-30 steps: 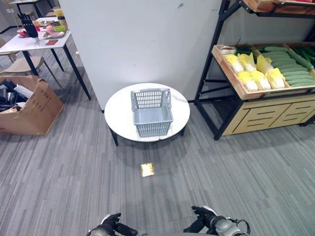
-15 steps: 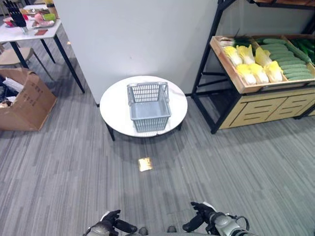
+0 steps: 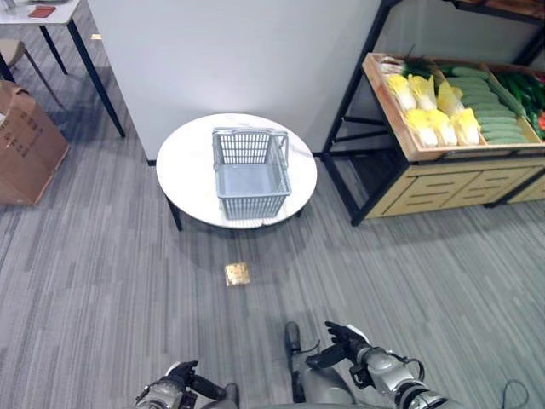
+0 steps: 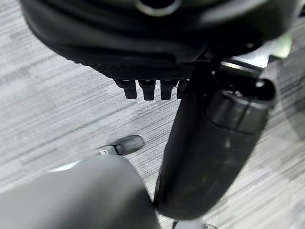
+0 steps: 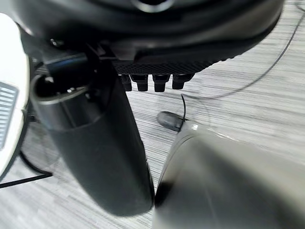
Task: Get the vegetables into the basket
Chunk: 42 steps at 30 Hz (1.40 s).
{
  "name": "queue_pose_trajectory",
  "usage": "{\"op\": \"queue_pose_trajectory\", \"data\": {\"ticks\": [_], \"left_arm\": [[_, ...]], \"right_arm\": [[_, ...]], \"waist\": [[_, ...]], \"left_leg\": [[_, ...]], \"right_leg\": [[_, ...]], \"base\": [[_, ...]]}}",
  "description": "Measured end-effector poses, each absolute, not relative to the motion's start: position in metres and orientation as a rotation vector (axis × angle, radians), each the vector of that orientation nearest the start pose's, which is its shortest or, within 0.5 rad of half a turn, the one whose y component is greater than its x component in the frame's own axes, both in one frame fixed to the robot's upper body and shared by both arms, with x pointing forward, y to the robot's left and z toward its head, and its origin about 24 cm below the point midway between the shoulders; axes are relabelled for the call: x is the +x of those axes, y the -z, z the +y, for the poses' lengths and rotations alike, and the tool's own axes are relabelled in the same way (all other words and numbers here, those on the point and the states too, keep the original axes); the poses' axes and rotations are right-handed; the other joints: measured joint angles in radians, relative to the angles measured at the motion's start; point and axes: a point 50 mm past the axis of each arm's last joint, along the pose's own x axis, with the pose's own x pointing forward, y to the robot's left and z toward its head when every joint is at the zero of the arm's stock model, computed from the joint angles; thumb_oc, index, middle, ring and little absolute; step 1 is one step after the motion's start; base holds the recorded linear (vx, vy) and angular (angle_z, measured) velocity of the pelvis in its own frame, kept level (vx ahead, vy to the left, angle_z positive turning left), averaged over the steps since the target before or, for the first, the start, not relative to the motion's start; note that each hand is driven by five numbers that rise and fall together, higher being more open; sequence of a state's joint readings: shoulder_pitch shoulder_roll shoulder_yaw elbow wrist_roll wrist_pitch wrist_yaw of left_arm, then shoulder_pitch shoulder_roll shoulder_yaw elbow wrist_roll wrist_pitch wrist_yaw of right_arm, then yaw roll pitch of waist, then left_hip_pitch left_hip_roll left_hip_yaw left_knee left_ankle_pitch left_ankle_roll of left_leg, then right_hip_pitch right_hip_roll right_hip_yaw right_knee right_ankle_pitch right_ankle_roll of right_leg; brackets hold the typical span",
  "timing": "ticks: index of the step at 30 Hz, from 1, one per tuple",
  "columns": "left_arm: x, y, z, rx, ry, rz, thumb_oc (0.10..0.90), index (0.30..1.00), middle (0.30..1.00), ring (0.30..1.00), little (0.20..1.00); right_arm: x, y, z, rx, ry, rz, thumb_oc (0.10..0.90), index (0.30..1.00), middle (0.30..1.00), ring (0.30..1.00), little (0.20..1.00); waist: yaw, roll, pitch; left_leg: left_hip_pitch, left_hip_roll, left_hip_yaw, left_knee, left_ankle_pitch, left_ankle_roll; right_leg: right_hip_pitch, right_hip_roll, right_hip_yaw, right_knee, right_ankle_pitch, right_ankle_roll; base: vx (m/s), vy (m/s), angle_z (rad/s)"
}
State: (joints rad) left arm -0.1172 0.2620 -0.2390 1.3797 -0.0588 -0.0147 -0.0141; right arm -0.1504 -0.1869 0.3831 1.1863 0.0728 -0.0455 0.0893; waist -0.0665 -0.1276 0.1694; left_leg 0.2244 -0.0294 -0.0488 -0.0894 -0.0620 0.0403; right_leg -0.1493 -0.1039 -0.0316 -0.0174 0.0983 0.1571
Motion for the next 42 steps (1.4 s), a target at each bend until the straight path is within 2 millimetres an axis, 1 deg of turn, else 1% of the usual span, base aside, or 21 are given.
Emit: {"op": "queue_pose_trajectory", "data": {"ticks": [1,3,6,8,10,11,12,13,15,16,17,22,23,25,28,30,32,36,38,39,42], "left_arm": [[0.096,0.16,0.243,0.342,-0.001,1.28,0.9,1.0,1.0,1.0,1.0],[0.09,0.165,0.229,0.31,0.021,1.287,0.9,1.0,1.0,1.0,1.0],[0.092,0.165,0.224,0.291,0.017,1.288,0.9,1.0,1.0,1.0,1.0],[0.098,0.165,0.222,0.291,0.021,1.283,0.9,1.0,1.0,1.0,1.0],[0.111,0.162,0.22,0.305,0.04,1.244,0.9,1.0,1.0,1.0,1.0],[0.116,0.16,0.22,0.304,0.039,1.222,0.9,1.0,1.0,1.0,1.0],[0.129,0.156,0.218,0.277,0.036,1.17,0.9,1.0,1.0,1.0,1.0],[0.129,0.156,0.217,0.268,0.034,1.167,0.9,1.0,1.0,1.0,1.0],[0.13,0.156,0.217,0.266,0.041,1.165,0.9,1.0,1.0,1.0,1.0],[0.13,0.156,0.216,0.266,0.043,1.165,0.9,1.0,1.0,1.0,1.0],[0.13,0.156,0.217,0.253,0.028,1.167,0.9,1.0,1.0,1.0,1.0],[0.123,0.159,0.21,0.237,0.052,1.182,0.9,1.0,1.0,1.0,1.0],[0.119,0.161,0.209,0.239,0.061,1.194,0.9,1.0,1.0,1.0,1.0],[0.118,0.16,0.212,0.247,0.06,1.197,0.9,1.0,1.0,1.0,1.0],[0.103,0.162,0.223,0.246,0.025,1.233,0.9,1.0,1.0,1.0,1.0],[0.101,0.162,0.226,0.259,0.011,1.243,0.9,1.0,1.0,1.0,1.0],[0.098,0.162,0.233,0.27,-0.003,1.252,0.9,1.0,1.0,1.0,1.0],[0.095,0.162,0.235,0.268,-0.011,1.253,0.9,1.0,1.0,1.0,1.0],[0.09,0.162,0.235,0.252,-0.022,1.25,0.9,1.0,1.0,1.0,1.0],[0.088,0.162,0.236,0.25,-0.025,1.255,0.9,1.0,1.0,1.0,1.0],[0.086,0.163,0.235,0.247,-0.026,1.259,0.9,1.0,1.0,1.0,1.0]], "right_arm": [[0.146,0.153,-0.177,-0.299,-0.284,1.058,0.9,1.0,1.0,1.0,1.0],[0.147,0.152,-0.188,-0.322,-0.258,1.071,0.9,1.0,1.0,1.0,1.0],[0.144,0.152,-0.196,-0.337,-0.247,1.087,0.9,1.0,1.0,1.0,1.0],[0.14,0.152,-0.199,-0.332,-0.239,1.091,0.9,1.0,1.0,1.0,1.0],[0.133,0.153,-0.2,-0.276,-0.199,1.083,0.9,1.0,1.0,1.0,1.0],[0.128,0.154,-0.201,-0.255,-0.185,1.094,0.9,1.0,1.0,1.0,1.0],[0.129,0.155,-0.204,-0.284,-0.2,1.109,0.9,1.0,1.0,1.0,1.0],[0.135,0.153,-0.206,-0.338,-0.232,1.109,0.9,1.0,1.0,1.0,1.0],[0.134,0.153,-0.209,-0.352,-0.237,1.116,0.9,1.0,1.0,1.0,1.0],[0.134,0.153,-0.21,-0.353,-0.235,1.117,0.9,1.0,1.0,1.0,1.0],[0.139,0.151,-0.212,-0.353,-0.232,1.108,0.9,1.0,1.0,1.0,1.0],[0.124,0.154,-0.225,-0.353,-0.197,1.164,0.9,1.0,1.0,1.0,1.0],[0.114,0.156,-0.231,-0.355,-0.181,1.197,0.9,1.0,1.0,1.0,1.0],[0.106,0.157,-0.233,-0.352,-0.174,1.219,0.9,1.0,1.0,1.0,1.0],[0.103,0.158,-0.236,-0.371,-0.177,1.243,0.9,1.0,1.0,1.0,1.0],[0.098,0.16,-0.232,-0.359,-0.185,1.248,0.9,1.0,1.0,1.0,1.0],[0.099,0.161,-0.227,-0.346,-0.196,1.249,0.9,1.0,1.0,1.0,1.0],[0.123,0.15,-0.228,-0.361,-0.218,1.151,0.9,1.0,1.0,1.0,1.0],[0.167,0.115,-0.236,-0.423,-0.248,0.923,0.9,1.0,1.0,1.0,1.0],[0.198,0.087,-0.242,-0.452,-0.216,0.744,0.9,1.0,1.0,1.0,1.0],[0.25,0.034,-0.257,-0.509,-0.139,0.511,0.9,1.0,1.0,1.0,1.0]], "waist": [[0.019,-0.01,-0.017],[0.021,0.068,-0.044],[0.009,0.093,-0.052],[-0.007,0.099,-0.05],[-0.015,0.087,-0.039],[-0.019,0.062,-0.038],[0.008,0.041,-0.021],[0.015,0.057,-0.022],[0.016,0.061,-0.023],[0.016,0.062,-0.021],[0.02,0.073,-0.003],[-0.009,0.081,-0.005],[-0.007,0.088,-0.013],[-0.004,0.088,-0.014],[0.02,0.094,-0.035],[0.023,0.076,-0.05],[0.026,0.055,-0.064],[0.022,0.046,-0.069],[0.012,0.048,-0.067],[0.01,0.046,-0.068],[0.019,0.042,-0.073]], "left_leg": [[0.029,-0.001,-0.008,0.0,-0.017,-0.028],[0.034,0.074,-0.006,0.006,-0.046,-0.073],[0.026,0.128,0.003,0.059,-0.052,-0.094],[0.027,0.171,-0.022,0.066,-0.033,-0.133],[-0.127,0.145,-0.027,0.316,-0.053,-0.186],[-0.23,0.119,-0.021,0.495,-0.038,-0.218],[-0.302,0.097,-0.021,0.625,-0.029,-0.241],[-0.32,0.104,-0.017,0.582,-0.036,-0.229],[-0.299,0.116,0.03,0.35,-0.023,-0.211],[-0.297,0.112,0.032,0.236,0.001,-0.21],[-0.286,0.103,0.02,0.055,0.068,-0.198],[-0.184,0.087,0.036,0.01,0.155,-0.136],[-0.16,0.08,0.04,0.0,0.152,-0.098],[-0.161,0.055,0.043,0.001,0.151,-0.096],[-0.13,0.024,0.089,-0.006,0.111,-0.041],[-0.131,0.013,0.096,-0.001,0.115,-0.024],[-0.129,0.009,0.097,-0.001,0.116,-0.023],[-0.121,0.01,0.103,-0.001,0.116,-0.022],[-0.115,0.011,0.117,-0.006,0.116,-0.023],[-0.104,0.013,0.124,-0.006,0.116,-0.023],[-0.09,0.017,0.141,-0.006,0.109,-0.027]], "right_leg": [[0.019,0.002,0.007,0.0,0.071,-0.045],[0.053,0.073,-0.009,-0.035,0.116,-0.111],[0.098,0.127,-0.033,-0.068,0.087,-0.163],[0.101,0.163,-0.052,-0.05,0.036,-0.165],[0.1,0.144,-0.086,-0.03,-0.005,-0.187],[0.115,0.117,-0.094,-0.041,-0.014,-0.196],[0.122,0.103,-0.085,-0.04,0.001,-0.208],[0.14,0.109,-0.082,-0.047,-0.004,-0.207],[0.152,0.113,-0.078,-0.075,-0.019,-0.214],[0.145,0.113,-0.074,-0.075,-0.02,-0.213],[0.146,0.129,-0.054,-0.072,-0.009,-0.199],[0.214,0.18,0.013,-0.069,-0.022,-0.215],[0.222,0.177,0.023,-0.068,-0.027,-0.208],[0.221,0.151,0.027,-0.069,-0.035,-0.188],[0.228,0.123,0.074,-0.059,-0.039,-0.156],[0.216,0.108,0.083,-0.035,-0.055,-0.127],[0.218,0.105,0.082,-0.036,-0.055,-0.127],[0.228,0.107,0.086,-0.048,-0.049,-0.124],[0.238,0.107,0.101,-0.068,-0.033,-0.116],[0.246,0.109,0.109,-0.068,-0.032,-0.117],[0.251,0.114,0.126,-0.069,-0.037,-0.108]], "base": [[0.14,-0.128,0.33],[0.15,-0.16,0.14],[0.2,-0.216,0.15],[0.26,-0.337,0.28],[0.1,-0.176,0.81],[0.07,-0.048,0.82],[0.17,0.012,0.33],[0.21,0.034,-0.01],[0.19,0.059,-0.06],[0.14,0.051,-0.31],[0.15,0.057,-0.49],[0.1,0.076,-0.5],[0.0,0.0,-0.23],[0.08,0.146,-0.05],[0.06,0.192,-0.37],[0.05,0.046,-0.18],[0.05,0.023,0.02],[0.0,0.016,-0.04],[0.0,0.028,-0.21],[0.0,0.032,-0.16],[0.0,0.023,-0.16]]}}
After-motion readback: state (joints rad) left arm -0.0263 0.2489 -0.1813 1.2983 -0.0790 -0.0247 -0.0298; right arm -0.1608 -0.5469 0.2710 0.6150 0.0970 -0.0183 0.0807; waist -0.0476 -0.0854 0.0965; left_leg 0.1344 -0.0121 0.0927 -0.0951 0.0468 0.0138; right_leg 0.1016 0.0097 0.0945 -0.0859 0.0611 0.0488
